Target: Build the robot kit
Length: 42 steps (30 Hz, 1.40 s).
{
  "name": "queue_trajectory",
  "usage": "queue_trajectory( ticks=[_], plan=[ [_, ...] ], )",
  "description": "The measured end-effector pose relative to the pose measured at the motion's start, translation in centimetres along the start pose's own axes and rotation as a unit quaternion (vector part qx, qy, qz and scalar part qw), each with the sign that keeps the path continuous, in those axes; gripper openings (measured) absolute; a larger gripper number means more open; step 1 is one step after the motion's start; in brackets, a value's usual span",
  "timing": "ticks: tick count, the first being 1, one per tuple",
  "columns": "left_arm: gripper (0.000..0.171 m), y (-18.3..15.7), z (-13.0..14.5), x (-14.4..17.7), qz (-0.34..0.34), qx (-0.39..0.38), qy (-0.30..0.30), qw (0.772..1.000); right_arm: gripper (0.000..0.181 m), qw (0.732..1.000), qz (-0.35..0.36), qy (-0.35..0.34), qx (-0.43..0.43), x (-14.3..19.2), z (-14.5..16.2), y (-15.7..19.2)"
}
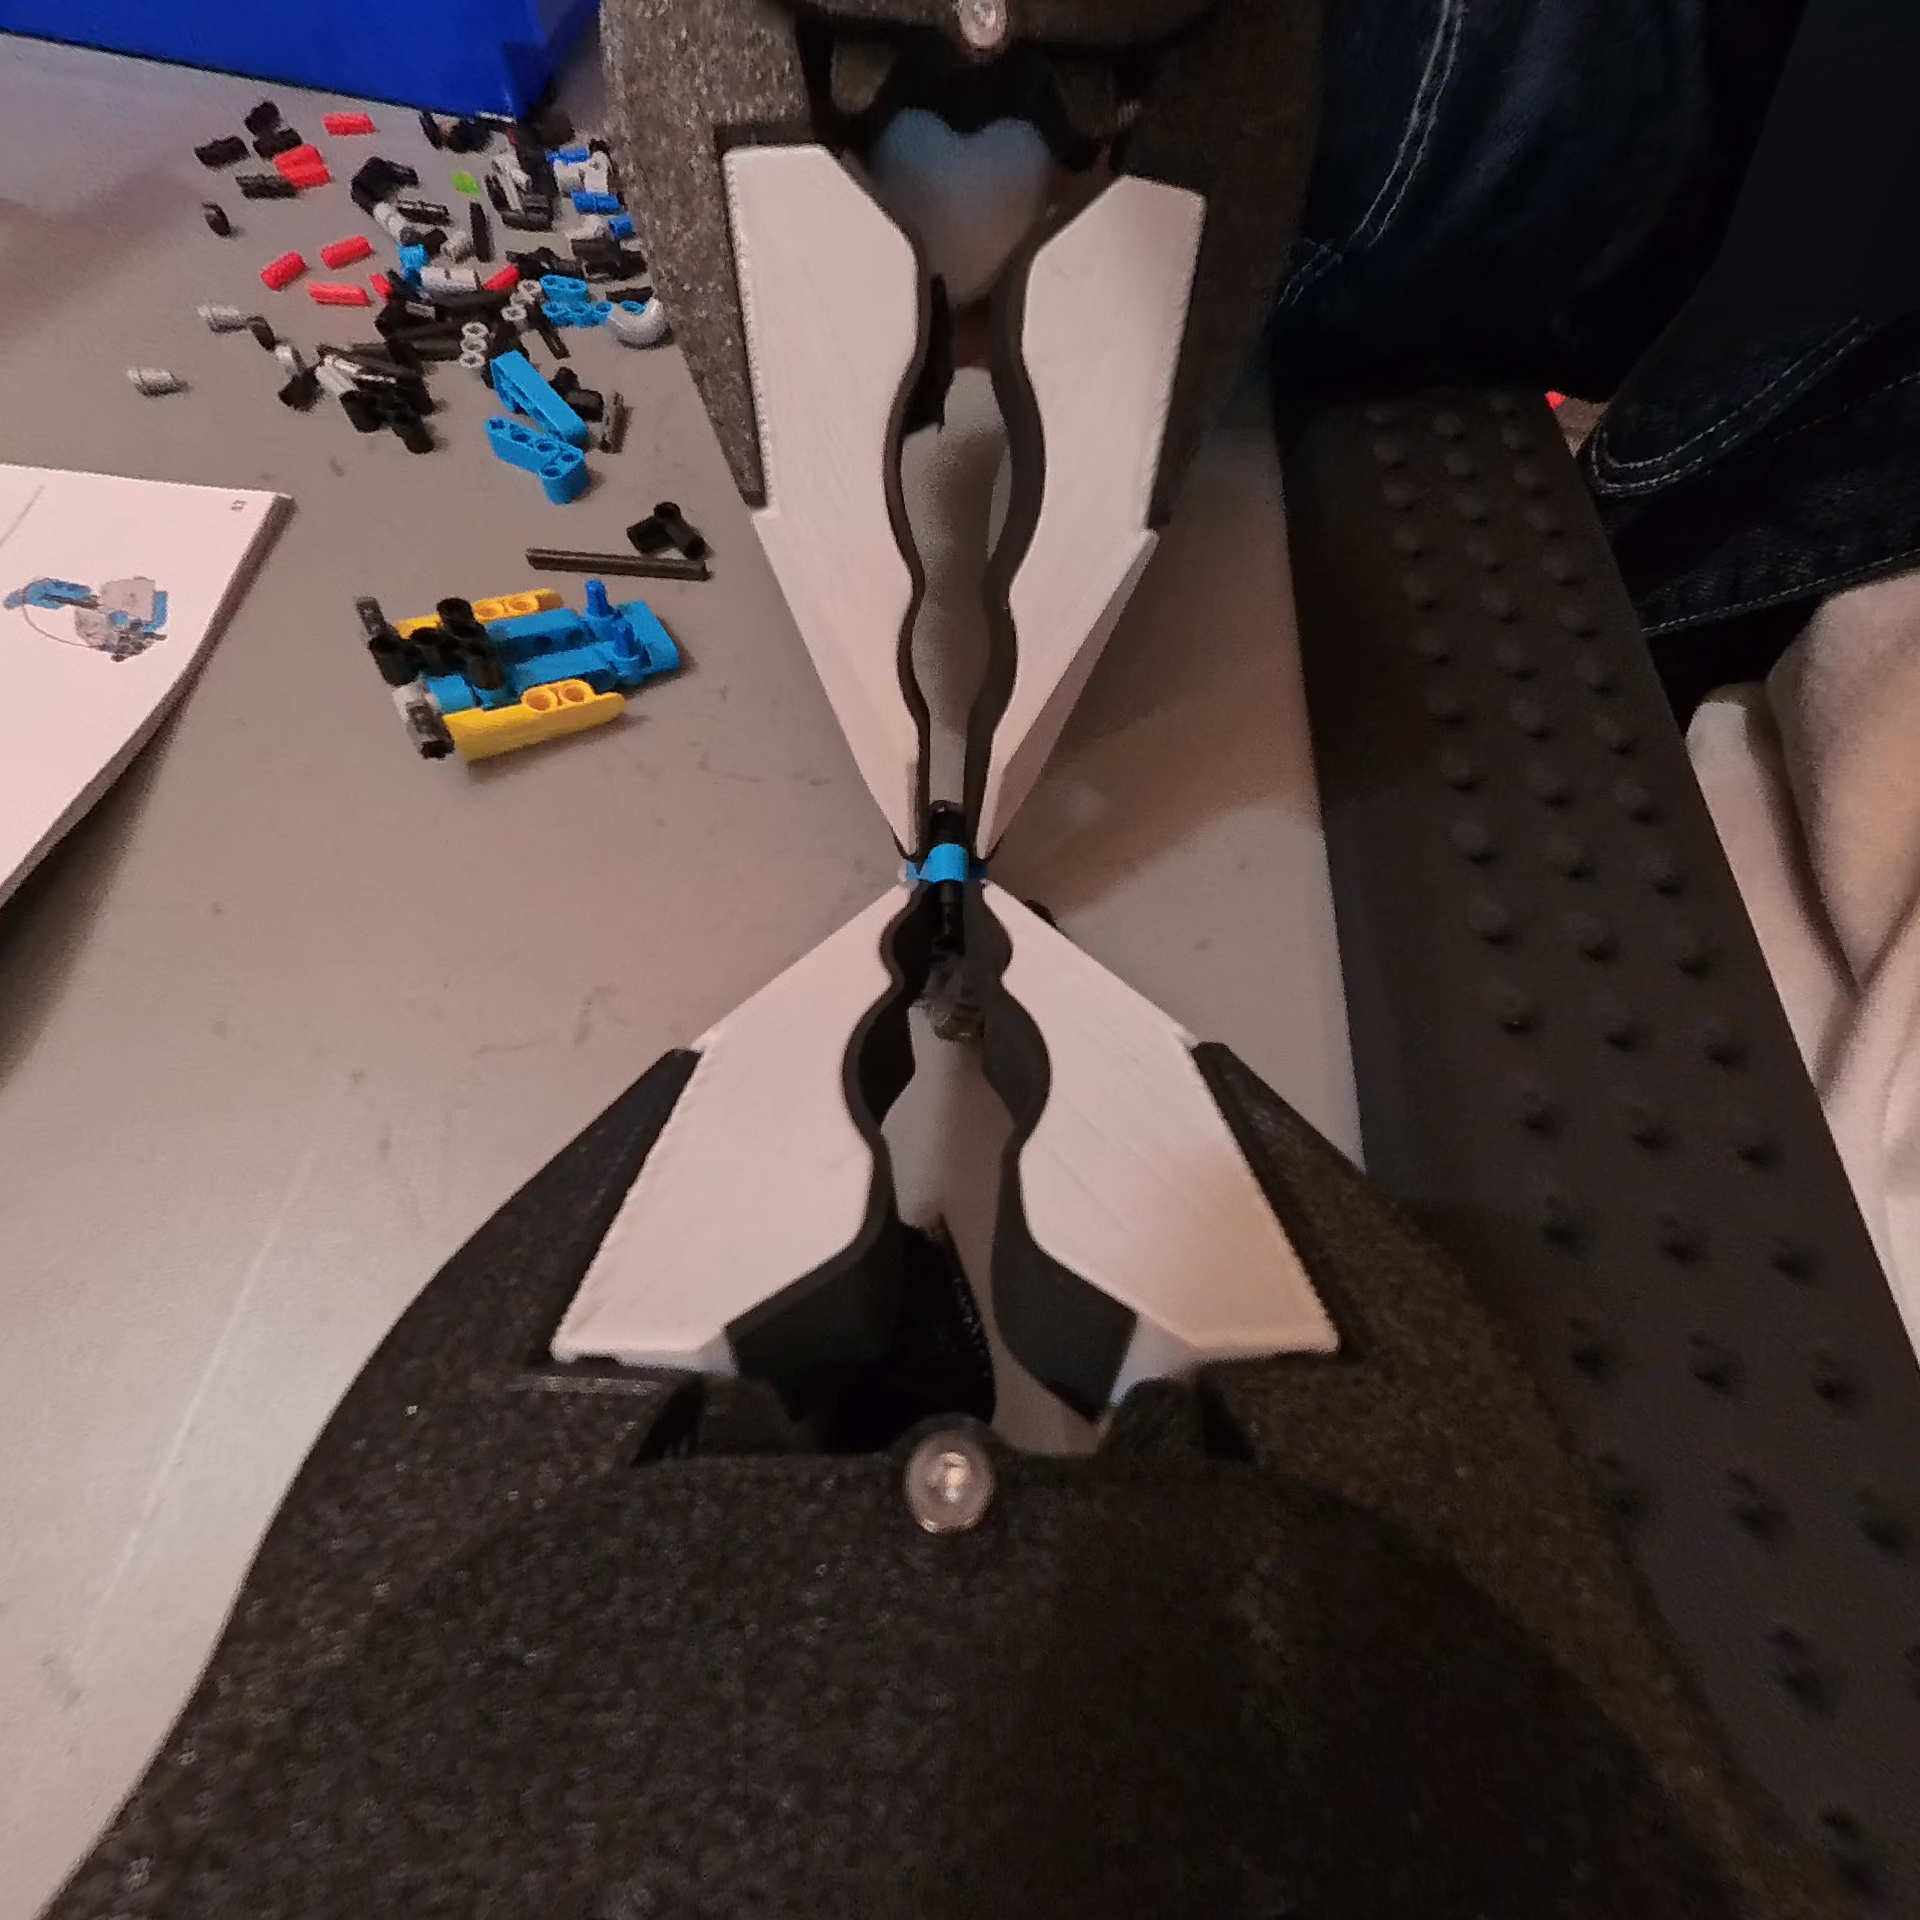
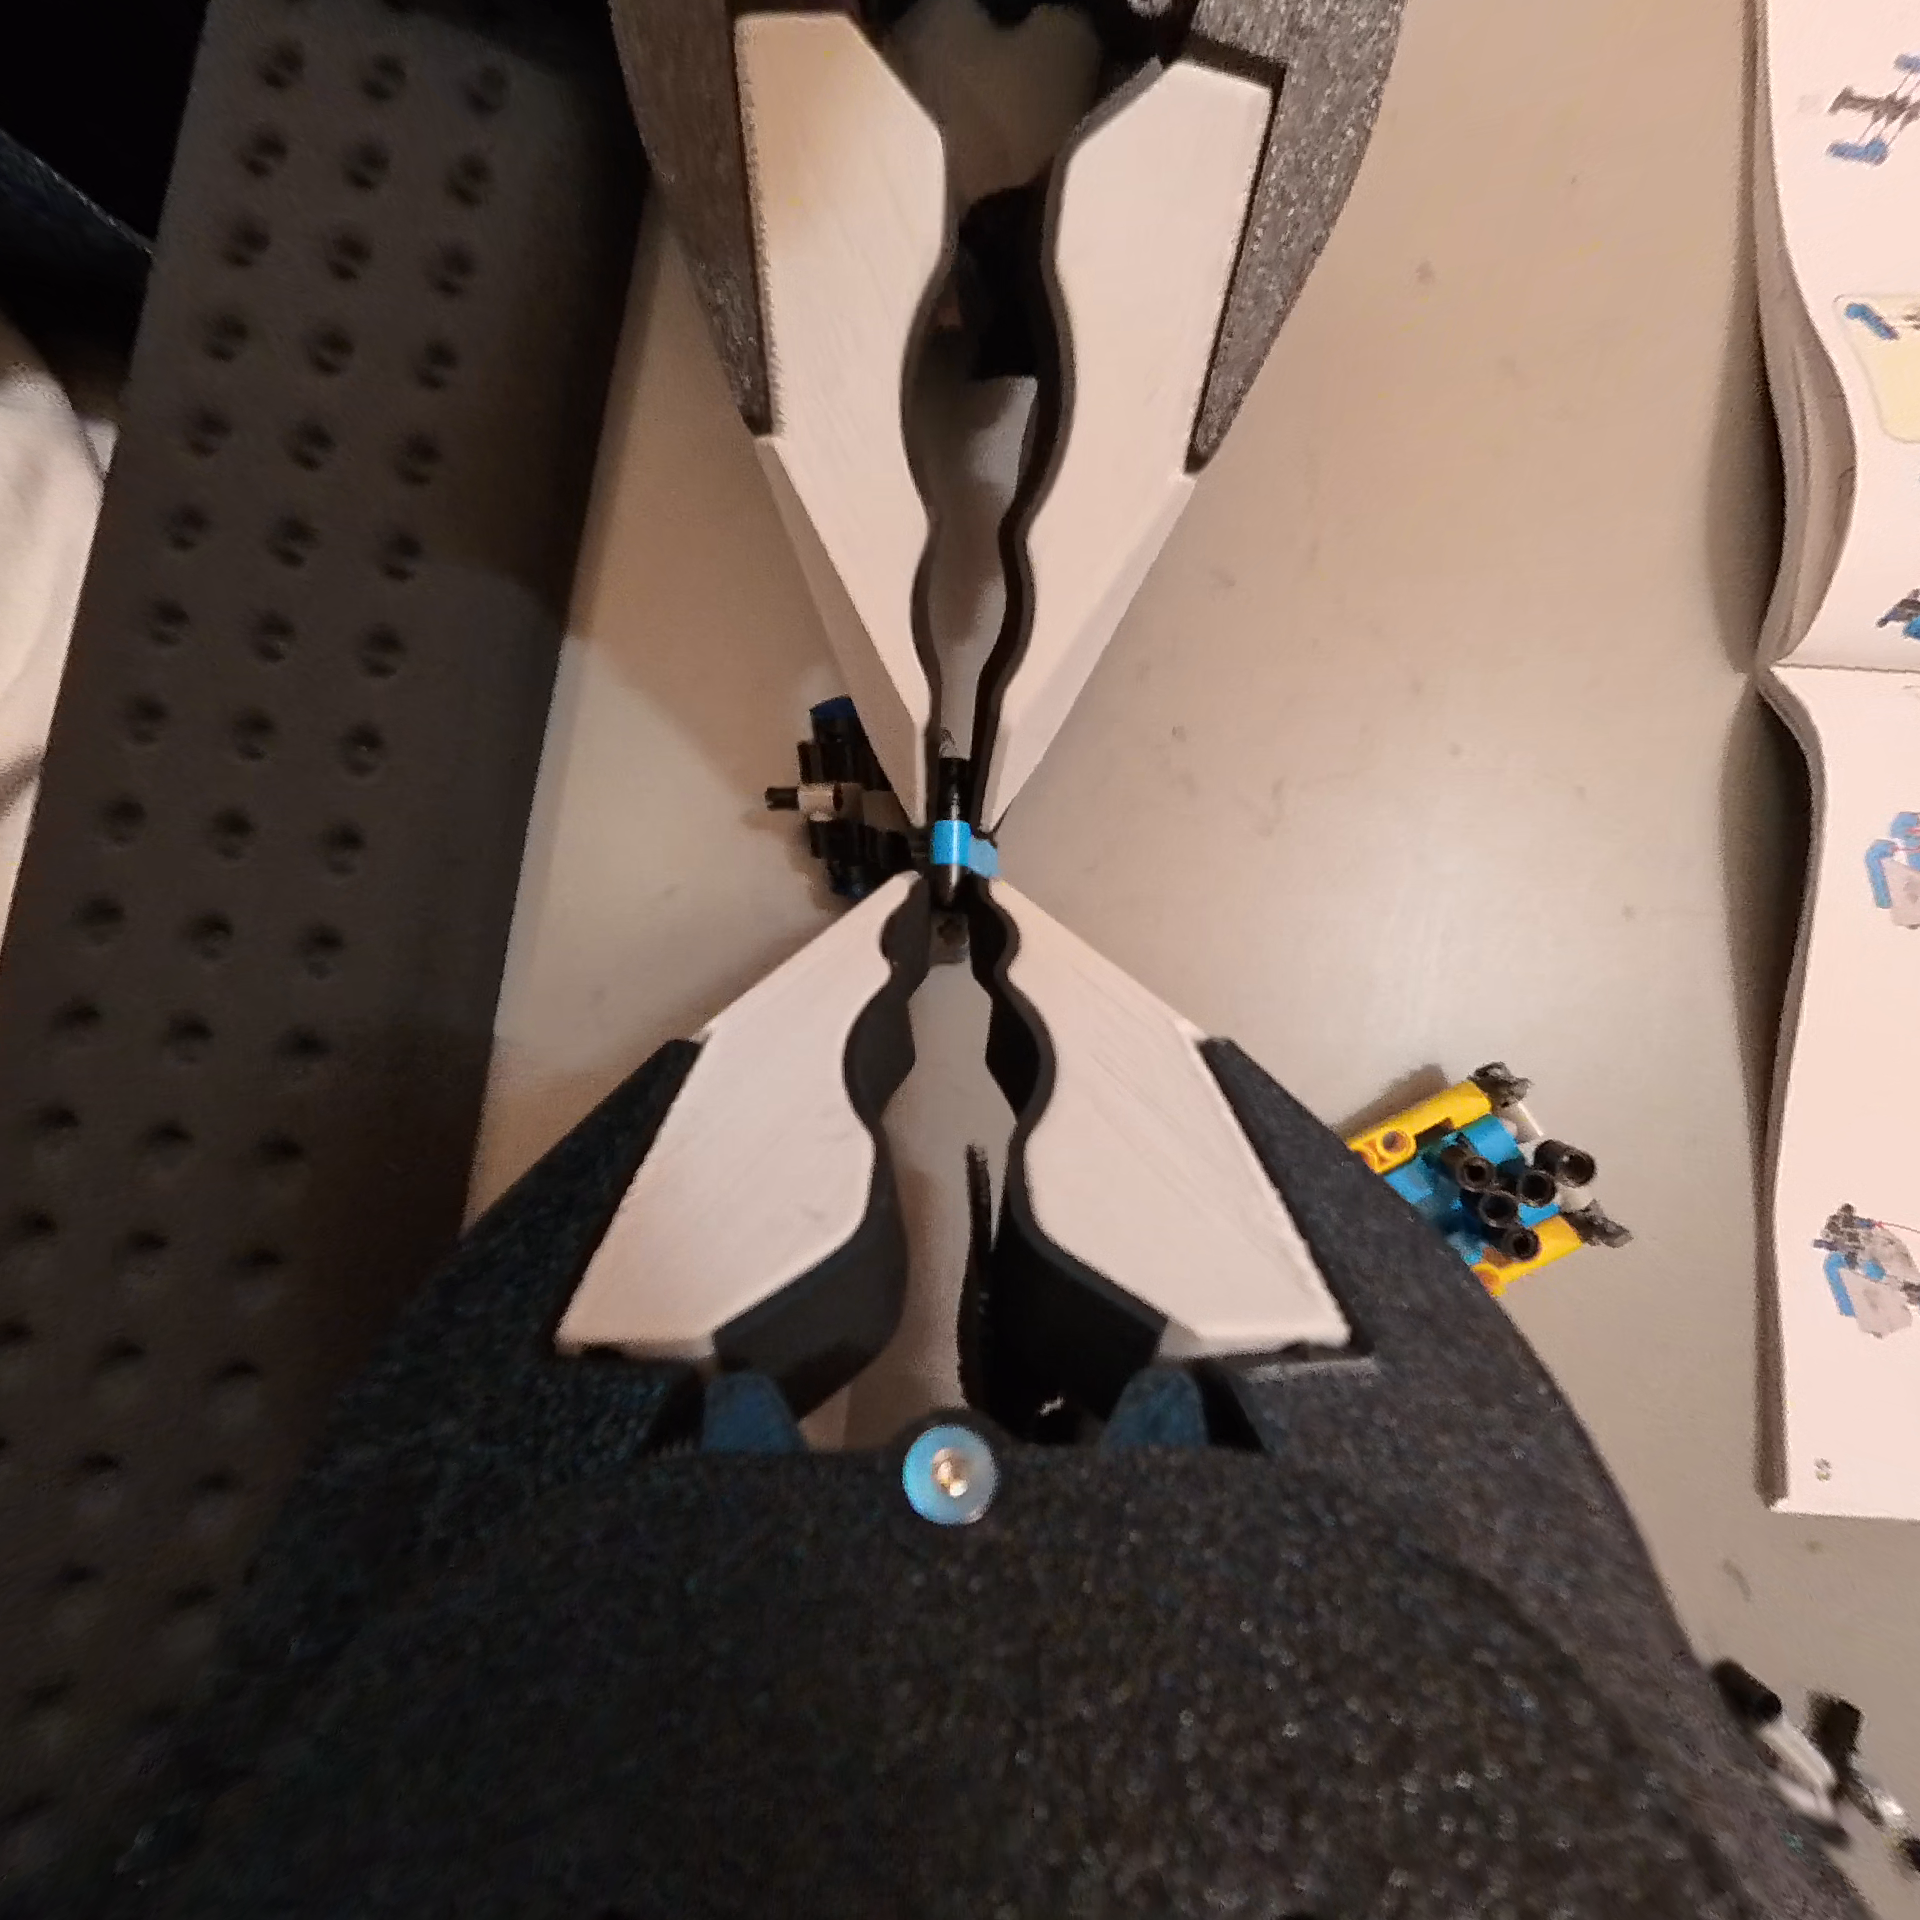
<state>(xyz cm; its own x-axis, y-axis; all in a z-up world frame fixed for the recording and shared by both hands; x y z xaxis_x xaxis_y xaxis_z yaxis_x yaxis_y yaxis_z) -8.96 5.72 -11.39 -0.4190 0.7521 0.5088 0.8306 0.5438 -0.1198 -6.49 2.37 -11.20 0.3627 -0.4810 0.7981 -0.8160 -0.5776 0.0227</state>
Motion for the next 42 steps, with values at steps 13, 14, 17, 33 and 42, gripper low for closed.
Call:
queue_trajectory(
  ticks=[13, 14, 17, 33, 42],
  plan=[
    [0.005, 3.9, -1.4, 2.6, -0.017, 0.157, -0.111, 0.981, 0.044, 0.975, 0.029, -0.203, -0.084, 3.9, 0.0, -3.1],
    [0.005, 4.6, -1.9, 3.3, -0.016, 0.191, -0.149, 0.97, 0.051, 0.964, 0.037, -0.247, -0.092, 4.7, -0.6, -3.4],
    [0.005, 6.1, -3.0, 4.8, 0.006, 0.292, -0.26, 0.92, 0.062, 0.946, 0.117, -0.292, -0.076, 5.2, -1.8, -4.3],
    [0.006, 6.5, -4.9, 4.9, 0.169, 0.462, -0.425, 0.76, 0.036, 0.904, 0.391, -0.175, 0.004, 5.1, -3.2, -5.8],
    [0.006, 5.8, -5.2, 4.7, 0.113, 0.397, -0.396, 0.82, 0.033, 0.928, 0.315, -0.196, -0.042, 5.3, -2.7, -5.5]
  ],
)
Point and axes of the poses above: each gripper's, where its closed fingertips meet, x back along the fingers, z out of its underside, y = z × x across the jaws, the point moved 3 cm from there along x, back along the fingers
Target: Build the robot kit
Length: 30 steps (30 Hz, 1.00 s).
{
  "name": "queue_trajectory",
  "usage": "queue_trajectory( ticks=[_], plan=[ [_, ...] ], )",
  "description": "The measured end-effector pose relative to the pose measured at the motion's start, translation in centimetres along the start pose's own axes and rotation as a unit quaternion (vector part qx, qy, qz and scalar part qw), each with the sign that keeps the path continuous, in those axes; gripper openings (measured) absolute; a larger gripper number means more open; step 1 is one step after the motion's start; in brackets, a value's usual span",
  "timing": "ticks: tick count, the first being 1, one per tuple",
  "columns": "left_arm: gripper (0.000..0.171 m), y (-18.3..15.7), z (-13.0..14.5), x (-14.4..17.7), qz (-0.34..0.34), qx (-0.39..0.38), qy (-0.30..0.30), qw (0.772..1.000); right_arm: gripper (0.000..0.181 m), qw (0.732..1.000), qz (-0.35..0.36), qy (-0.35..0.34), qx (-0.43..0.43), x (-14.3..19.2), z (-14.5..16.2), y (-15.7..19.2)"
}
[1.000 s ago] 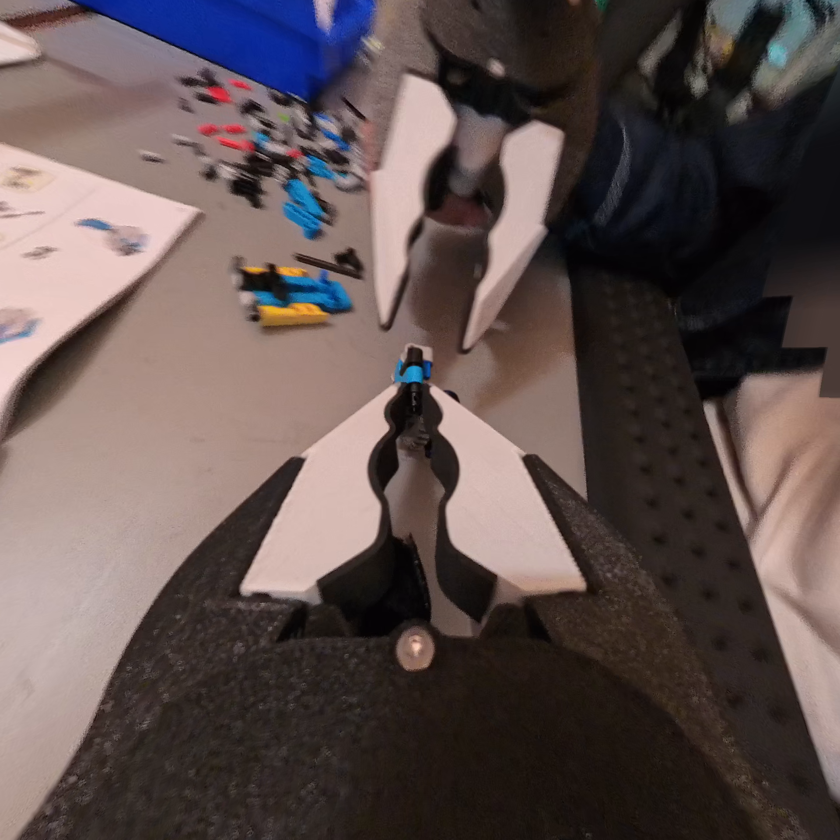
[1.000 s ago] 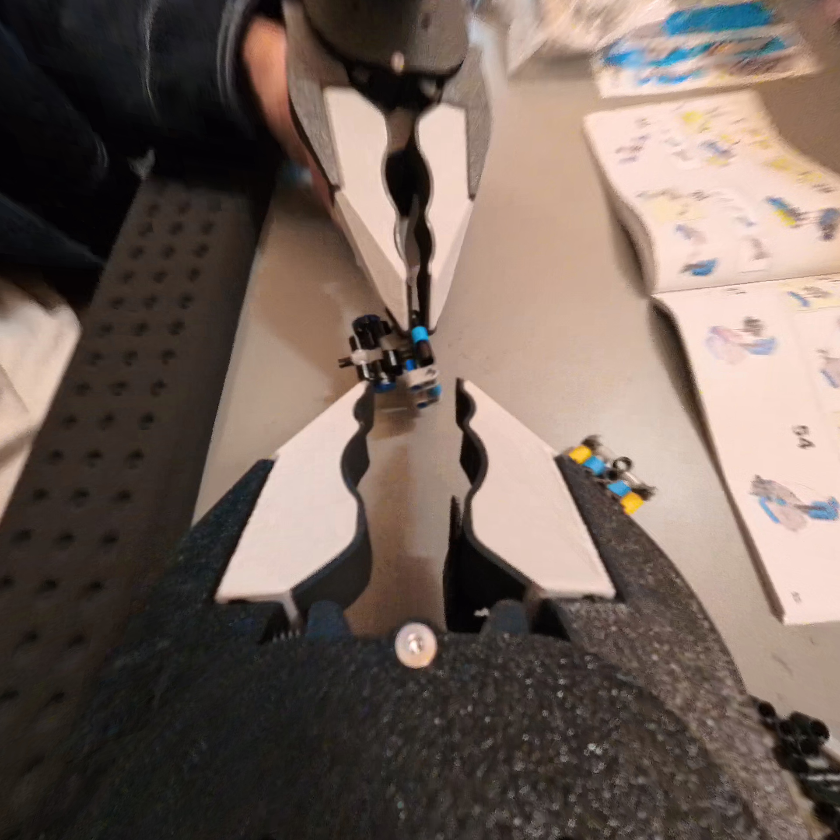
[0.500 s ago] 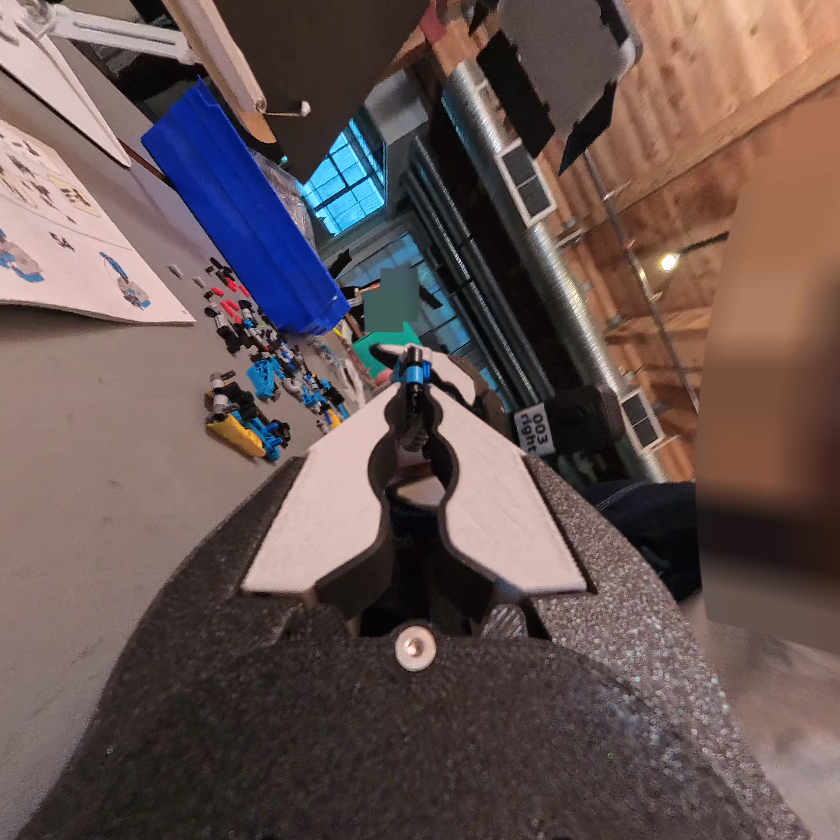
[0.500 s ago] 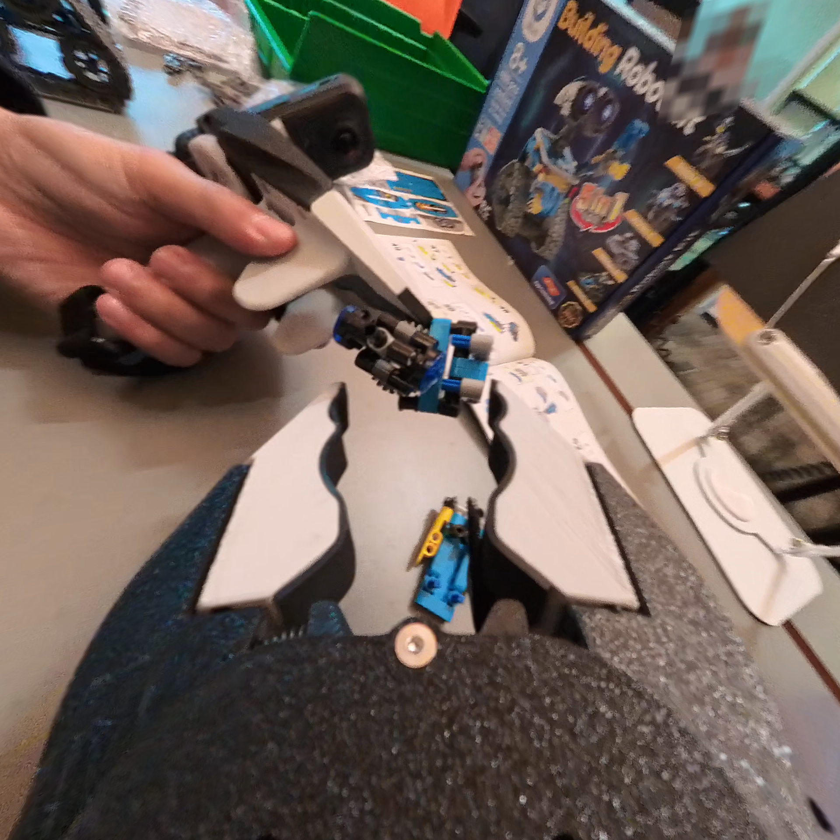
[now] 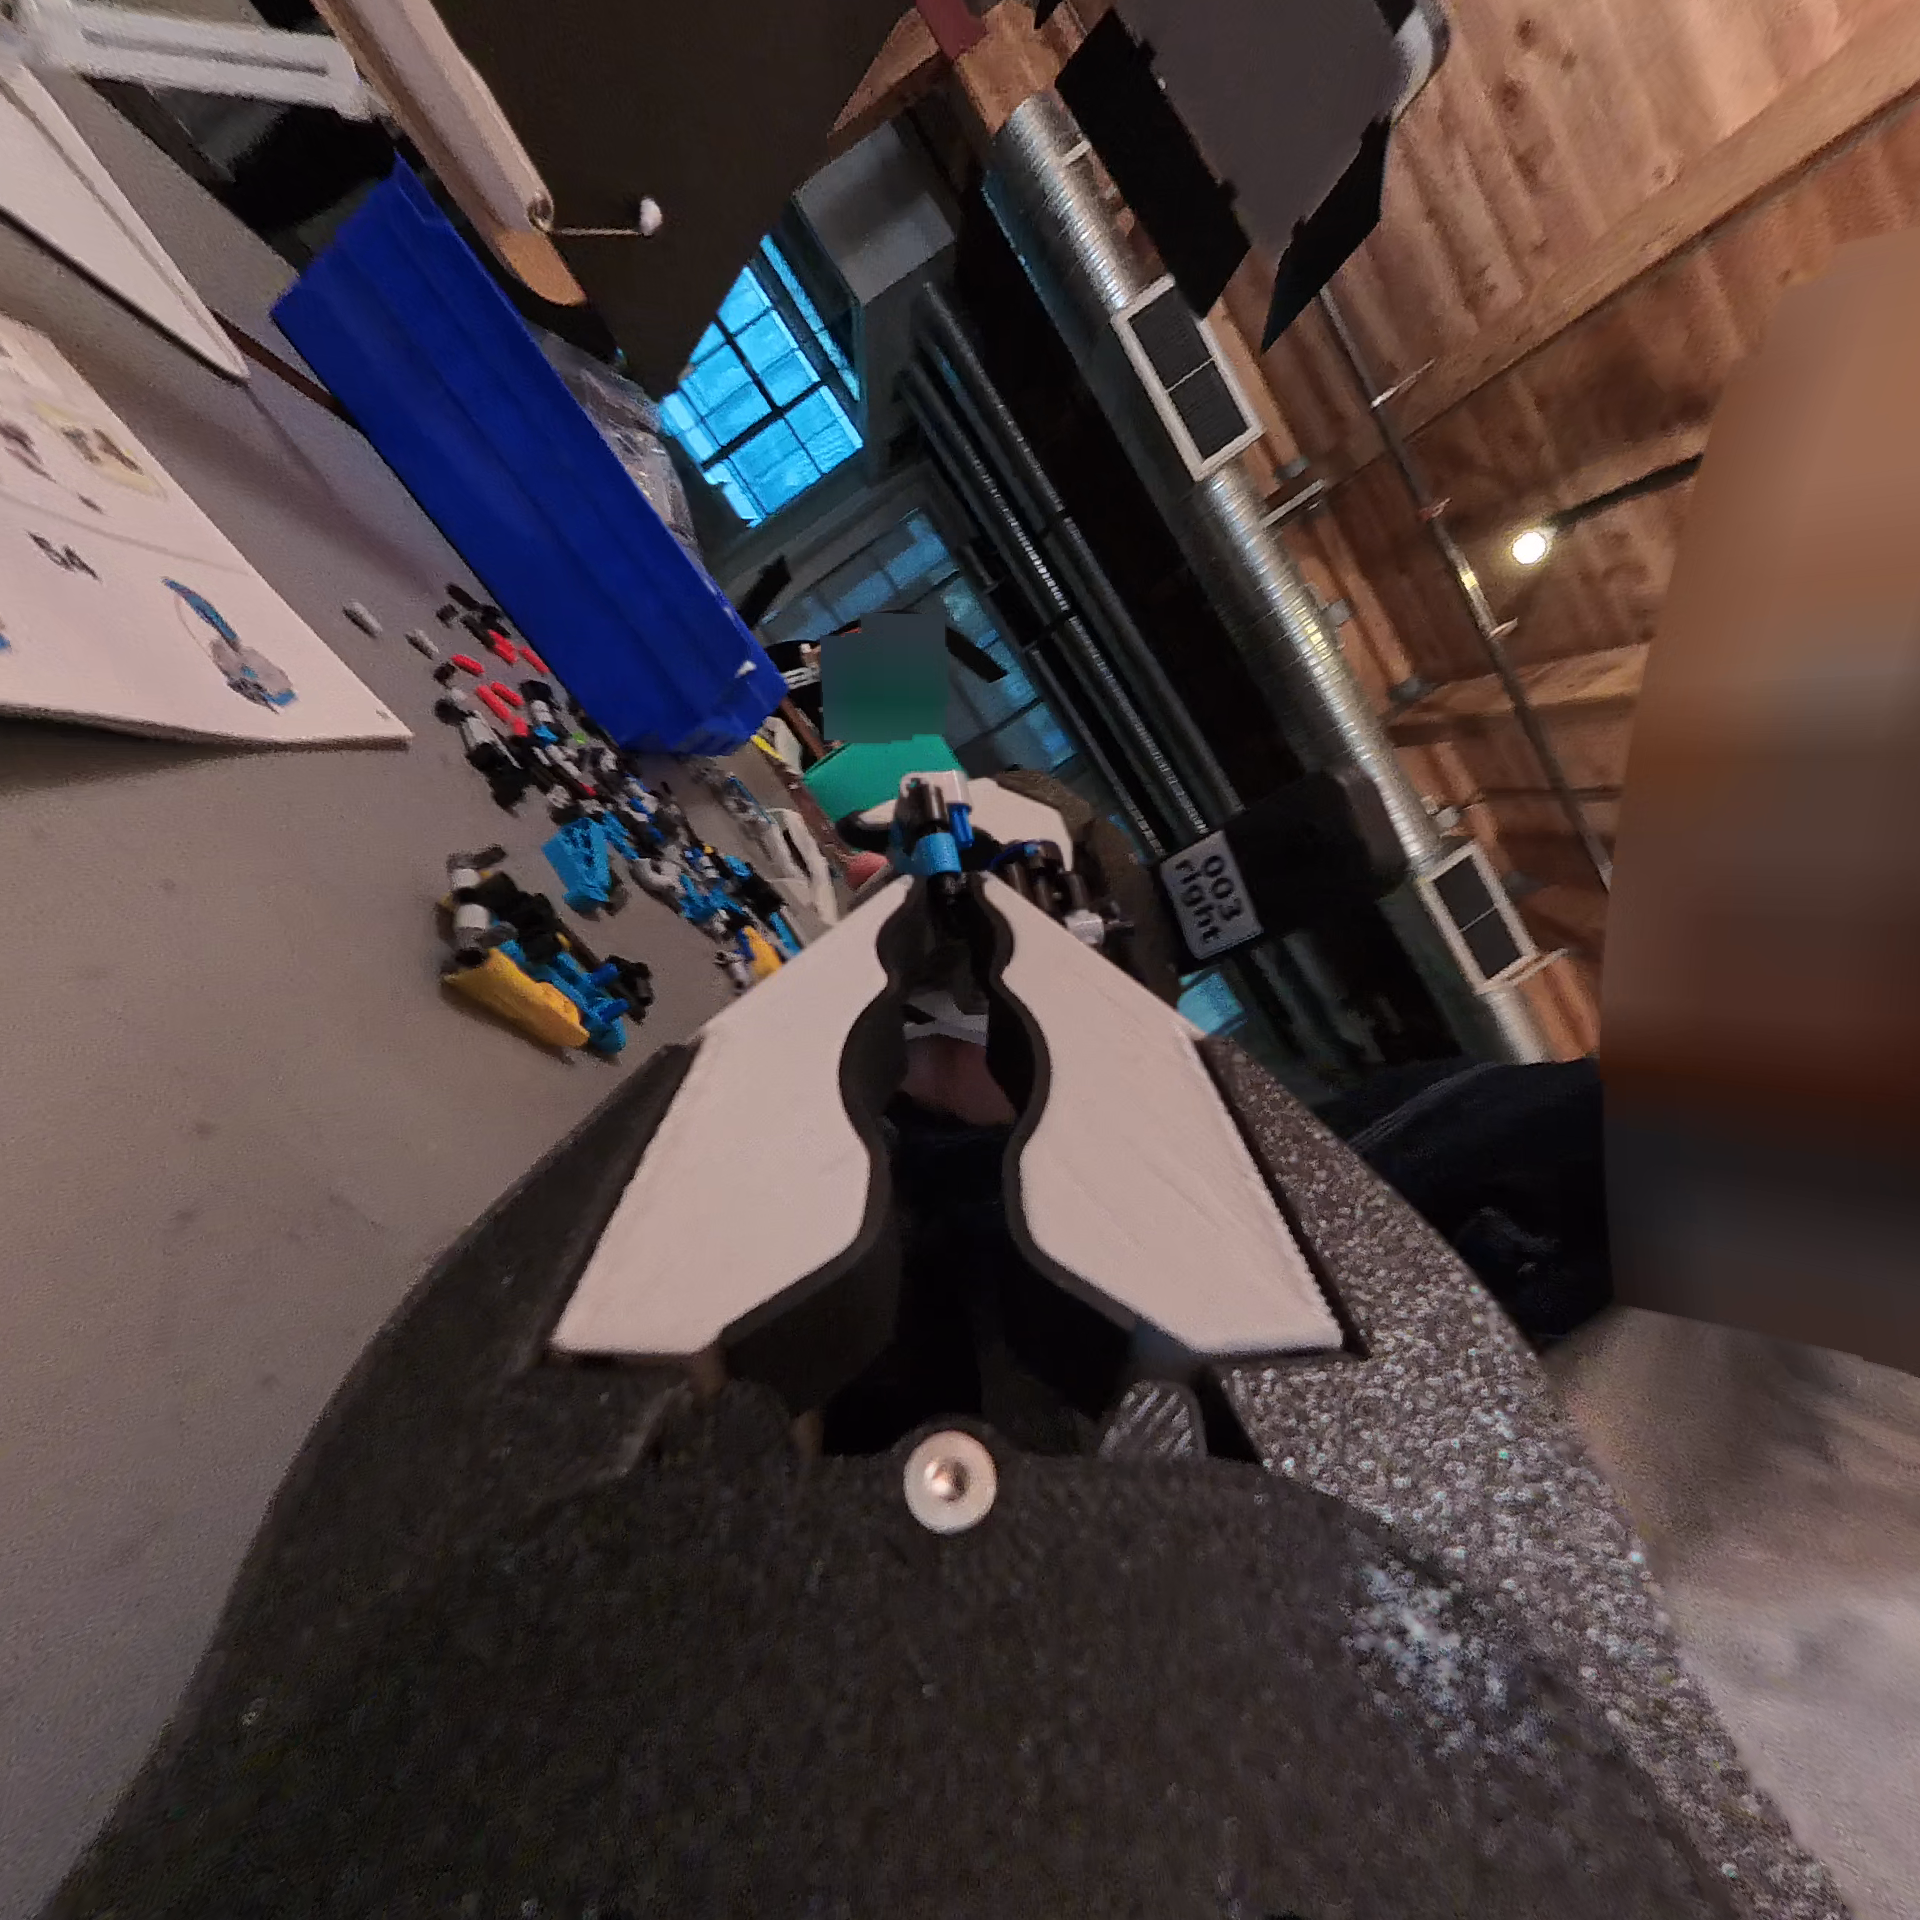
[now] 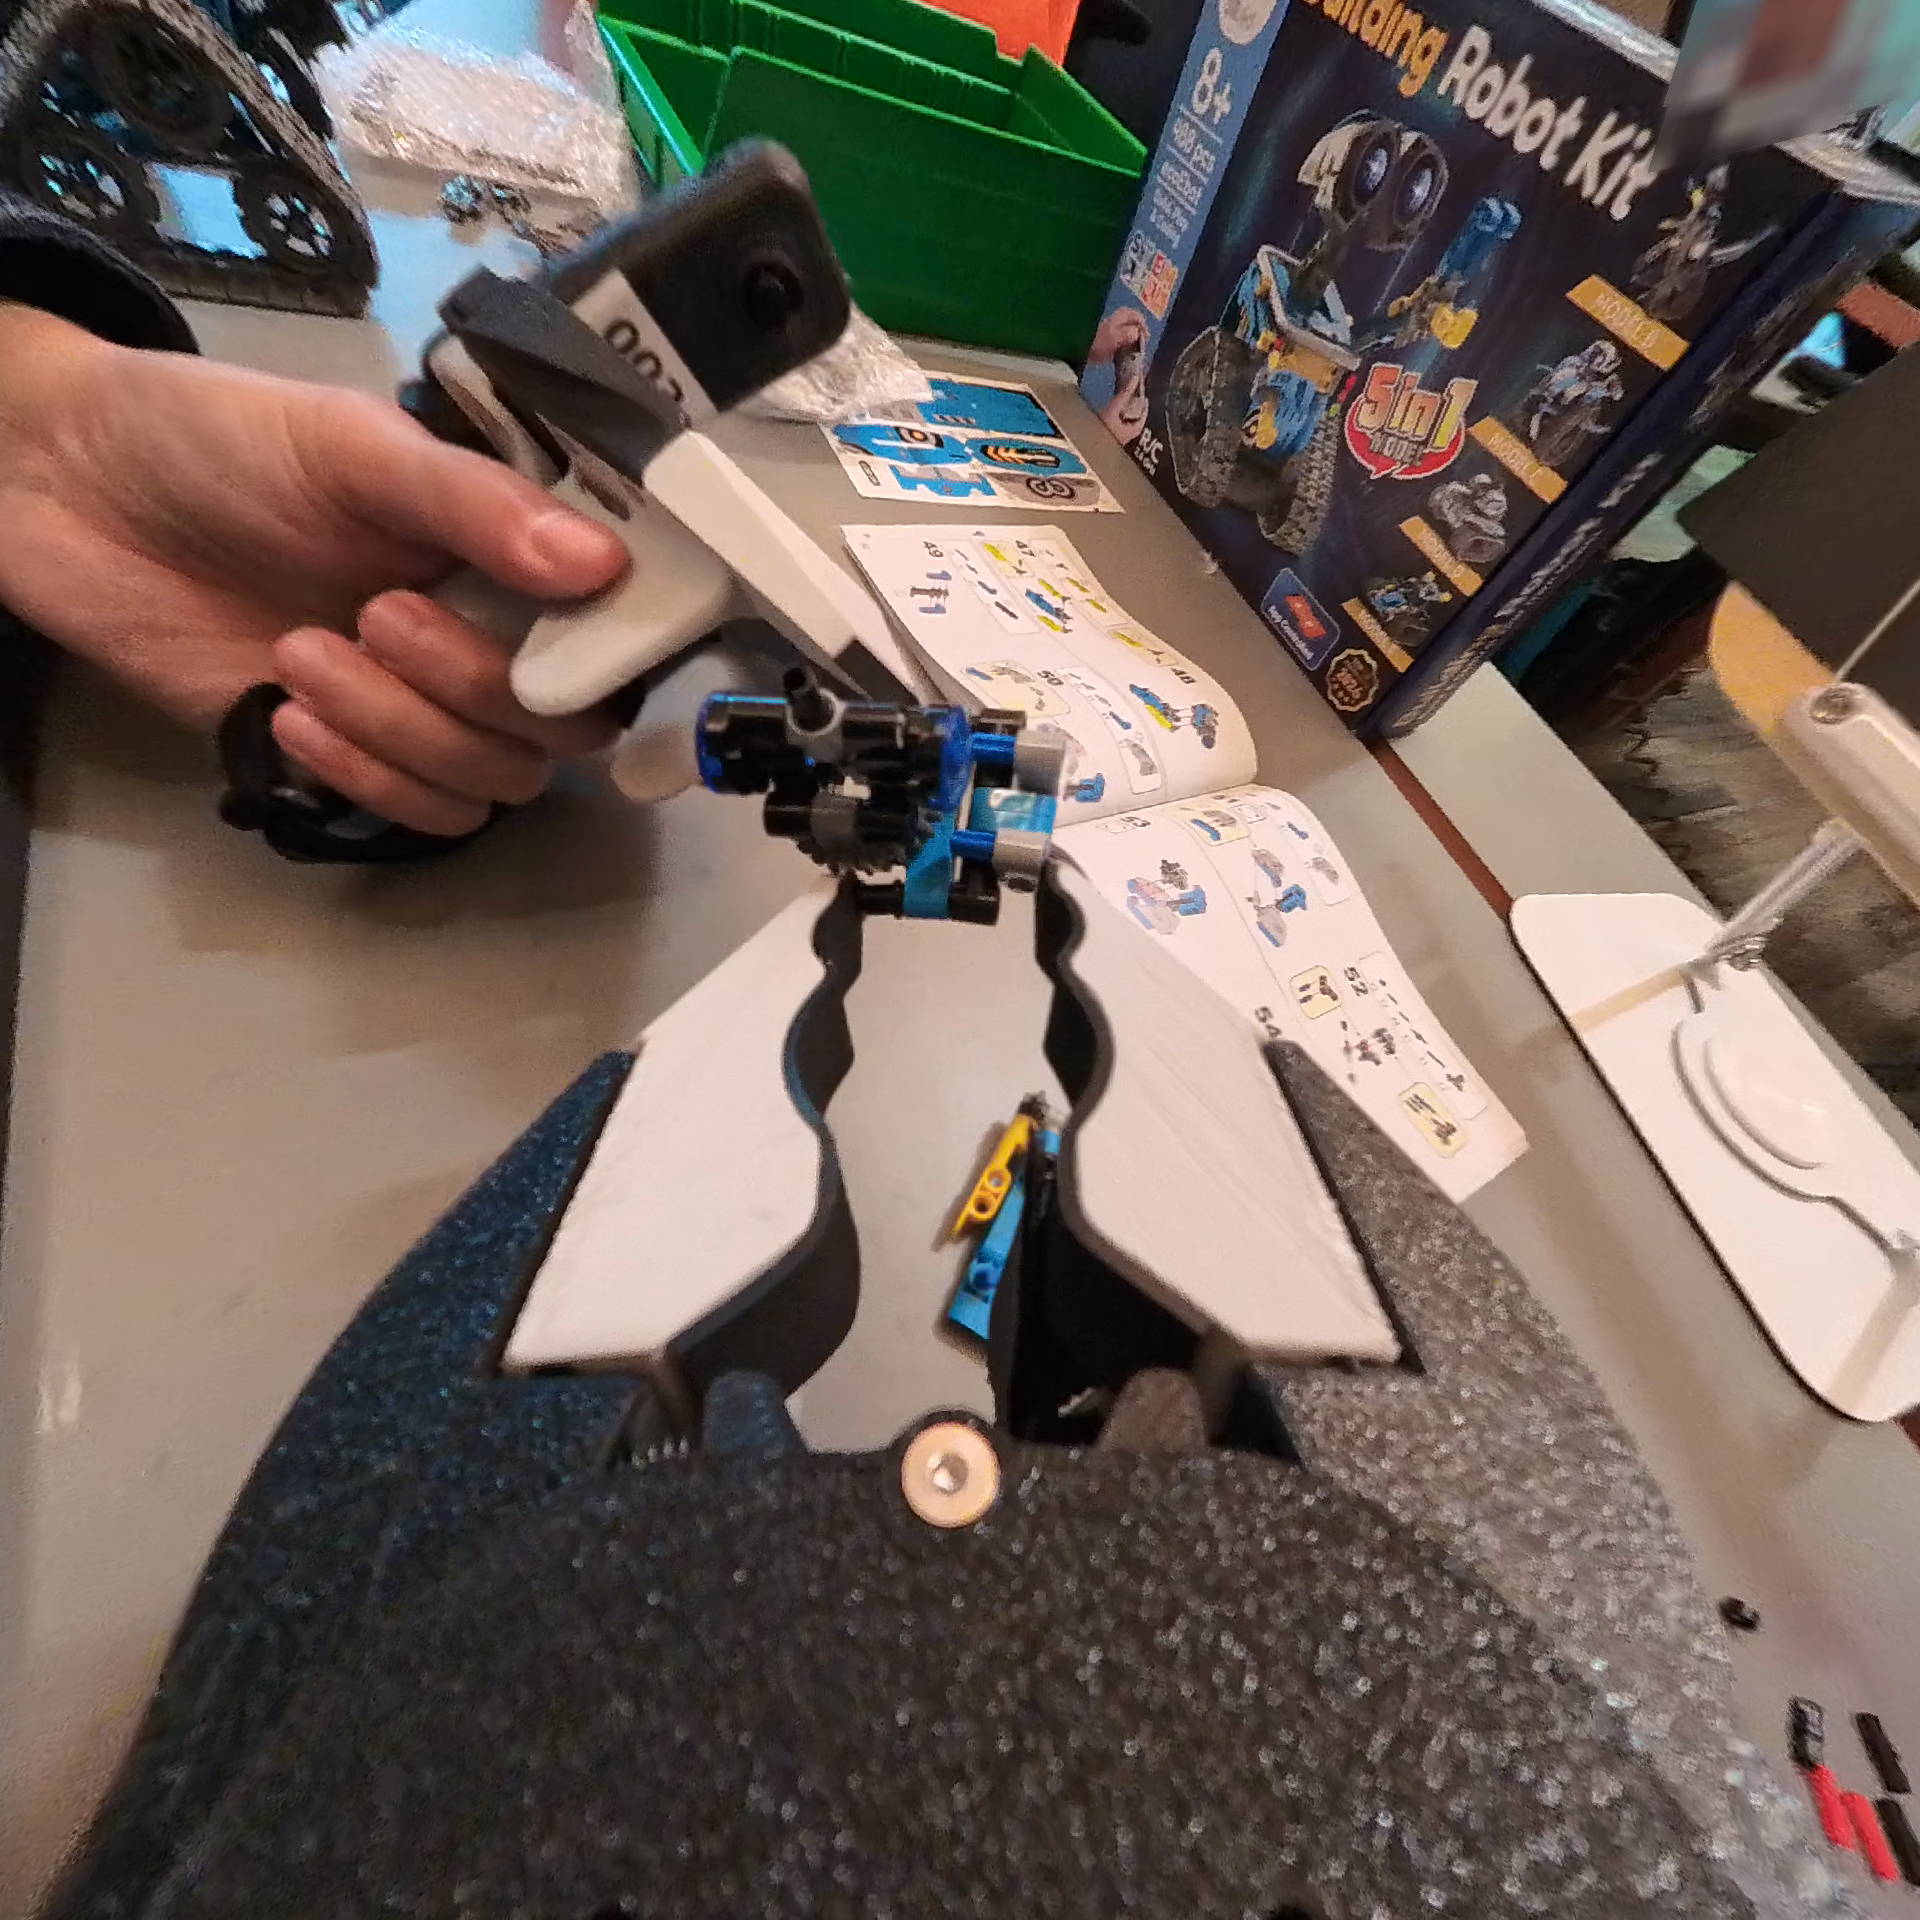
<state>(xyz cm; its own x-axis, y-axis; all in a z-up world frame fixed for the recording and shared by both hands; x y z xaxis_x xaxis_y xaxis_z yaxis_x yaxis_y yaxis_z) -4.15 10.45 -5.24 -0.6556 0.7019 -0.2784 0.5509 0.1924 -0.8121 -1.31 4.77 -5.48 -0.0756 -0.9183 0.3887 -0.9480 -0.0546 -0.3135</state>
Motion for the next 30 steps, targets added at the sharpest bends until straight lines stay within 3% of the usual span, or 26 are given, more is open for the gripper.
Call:
queue_trajectory(
  ticks=[7, 12, 15, 17, 19, 20, 22, 24, 30],
  plan=[
    [0.005, 0.0, 0.6, 0.1, -0.03, -0.042, 0.019, 0.998, 0.031, 0.999, 0.003, 0.024, 0.021, -0.1, 0.6, 0.3],
    [0.005, 0.3, 0.6, 0.1, -0.036, -0.035, 0.011, 0.999, 0.034, 0.999, -0.04, 0.023, -0.018, -0.3, 0.8, 0.2],
    [0.005, -0.2, 0.3, -0.1, 0.004, 0.005, 0.003, 1.0, 0.034, 0.998, -0.048, -0.008, -0.026, 0.2, 0.1, 0.1],
    [0.007, -0.7, 0.4, -0.3, 0.023, 0.006, 0.014, 1.0, 0.034, 0.991, -0.105, -0.031, -0.079, 0.8, -0.1, 0.0],
    [0.012, -1.9, -0.3, -0.3, 0.046, -0.025, 0.009, 0.999, 0.034, 0.967, -0.177, -0.077, -0.164, 1.6, -0.4, -0.1],
    [0.024, -2.4, -0.7, -0.2, 0.045, -0.048, 0.002, 0.998, 0.034, 0.946, -0.221, -0.098, -0.217, 1.9, -0.5, -0.2],
    [0.042, -3.2, -0.8, -0.3, 0.037, -0.109, 0.009, 0.993, 0.034, 0.883, -0.314, -0.139, -0.32, 2.5, -0.9, -0.4],
    [0.049, -3.9, -0.2, -0.8, 0.029, -0.161, 0.029, 0.986, 0.033, 0.835, -0.365, -0.168, -0.376, 2.9, -1.2, -0.5],
    [0.055, -3.7, 0.9, -1.6, 0.006, -0.174, 0.055, 0.983, 0.034, 0.827, -0.392, -0.164, -0.369, 2.6, -1.5, 0.9]
  ],
)
Point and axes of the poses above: each gripper's, where its closed fingertips meet, x back along the fingers, z out of its underside, y = z × x across the jaws, the point moved 3 cm from there along x, back along the fingers
